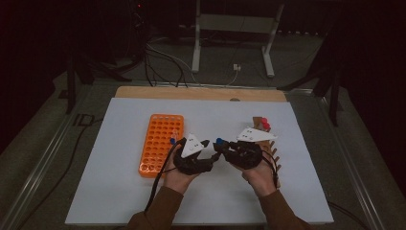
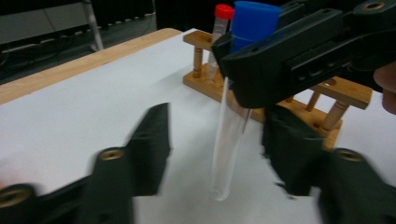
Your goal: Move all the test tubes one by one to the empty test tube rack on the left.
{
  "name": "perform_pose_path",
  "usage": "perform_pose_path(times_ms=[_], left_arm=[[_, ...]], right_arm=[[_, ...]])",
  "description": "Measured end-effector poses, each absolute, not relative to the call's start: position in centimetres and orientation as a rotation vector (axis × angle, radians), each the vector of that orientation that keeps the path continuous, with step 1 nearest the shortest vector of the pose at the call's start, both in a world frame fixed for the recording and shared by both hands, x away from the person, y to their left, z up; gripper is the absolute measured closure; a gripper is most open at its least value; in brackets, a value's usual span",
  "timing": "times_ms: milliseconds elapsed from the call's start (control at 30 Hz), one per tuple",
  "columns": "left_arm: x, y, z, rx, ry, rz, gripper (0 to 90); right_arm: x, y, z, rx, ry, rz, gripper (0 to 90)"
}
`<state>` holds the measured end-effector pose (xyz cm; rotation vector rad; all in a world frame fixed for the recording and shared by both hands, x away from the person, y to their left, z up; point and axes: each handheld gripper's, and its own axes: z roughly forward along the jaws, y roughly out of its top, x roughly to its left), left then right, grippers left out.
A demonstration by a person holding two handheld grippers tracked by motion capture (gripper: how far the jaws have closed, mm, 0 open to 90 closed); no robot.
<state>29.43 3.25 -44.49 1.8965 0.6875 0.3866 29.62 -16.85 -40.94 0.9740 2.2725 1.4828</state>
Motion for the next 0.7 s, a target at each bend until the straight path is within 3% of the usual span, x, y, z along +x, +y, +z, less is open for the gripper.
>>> perform_pose_path(times_ms=[233,433,700], left_arm=[[29.3,3.3,-44.6,1.902,0.642,0.359,74.9],[29.2,3.3,-44.6,1.915,0.632,0.367,77.6],[29.3,4.7,-44.6,1.891,0.682,0.386,77.6]], right_arm=[[29.5,-16.6,-41.0,0.961,2.286,1.484,77.0],[29.5,-16.7,-41.1,0.963,2.292,1.492,74.9],[29.3,-18.1,-40.8,0.964,2.219,1.554,35.5]])
